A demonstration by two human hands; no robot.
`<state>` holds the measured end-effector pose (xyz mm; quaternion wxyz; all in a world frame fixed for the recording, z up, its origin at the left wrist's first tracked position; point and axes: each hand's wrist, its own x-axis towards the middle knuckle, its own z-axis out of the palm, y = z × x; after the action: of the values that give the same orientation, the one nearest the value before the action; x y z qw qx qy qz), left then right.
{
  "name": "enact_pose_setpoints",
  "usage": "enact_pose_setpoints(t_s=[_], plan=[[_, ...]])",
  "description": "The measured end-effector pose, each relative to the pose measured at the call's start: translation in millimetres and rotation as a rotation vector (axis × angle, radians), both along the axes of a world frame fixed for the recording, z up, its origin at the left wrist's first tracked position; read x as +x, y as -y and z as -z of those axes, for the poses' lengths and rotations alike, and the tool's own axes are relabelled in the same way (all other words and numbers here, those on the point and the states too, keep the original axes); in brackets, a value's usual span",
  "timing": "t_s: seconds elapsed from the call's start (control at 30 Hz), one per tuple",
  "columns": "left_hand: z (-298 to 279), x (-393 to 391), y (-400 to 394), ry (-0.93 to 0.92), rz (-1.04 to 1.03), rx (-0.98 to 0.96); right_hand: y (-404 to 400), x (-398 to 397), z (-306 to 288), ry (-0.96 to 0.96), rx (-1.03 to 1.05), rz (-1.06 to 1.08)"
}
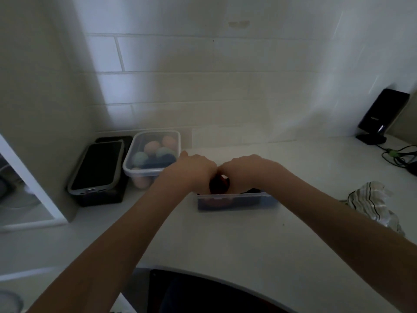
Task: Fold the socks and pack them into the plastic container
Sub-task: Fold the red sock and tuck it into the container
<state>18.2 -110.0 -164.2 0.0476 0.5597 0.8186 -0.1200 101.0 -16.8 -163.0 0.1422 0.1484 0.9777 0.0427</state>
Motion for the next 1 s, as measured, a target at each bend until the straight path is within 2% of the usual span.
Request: enact_pose_setpoints(t_s=[0.13, 0.3, 0.37, 0.5, 0.57, 0.67, 0.77, 0.87, 1.0], plan=[[1.6, -3.9, -1.3, -0.012, 0.004, 0.006, -13.8, 6.0, 1.4, 0.032, -0.076, -0.014], [6.8, -6.3, 0.3, -0.040, 0.022, 0.038, -11.0, 16.7, 1.2, -0.189, 0.080, -0.051], [8.6, -7.4, 2.4, -0.045, 0.041, 0.029, -10.4, 14.7, -0.7, -0.116, 0.071, -0.029], [-2.9, -11.1, 5.8, 0.028, 0.046, -0.081, -8.9, 2.0, -6.5, 0.148, -0.157, 0.043], [-10.2, -13.4, 5.7, 0.092, 0.045, -0.141, -5.7, -1.3, -6.7, 0.185, -0.152, 0.033], [-9.5, -13.5, 5.2, 0.136, 0.045, -0.177, -3.1, 1.0, -4.1, 0.104, -0.026, 0.009], [1.3, -12.1, 4.5, 0.066, 0.043, -0.072, -6.3, 8.4, 0.8, -0.015, 0.037, 0.002], [8.6, -12.2, 3.9, 0.033, 0.057, 0.013, -9.3, 16.0, 4.9, -0.098, 0.059, -0.022], [7.3, -11.2, 5.9, 0.044, 0.044, 0.008, -15.1, 21.1, 7.3, -0.123, 0.004, -0.042]])
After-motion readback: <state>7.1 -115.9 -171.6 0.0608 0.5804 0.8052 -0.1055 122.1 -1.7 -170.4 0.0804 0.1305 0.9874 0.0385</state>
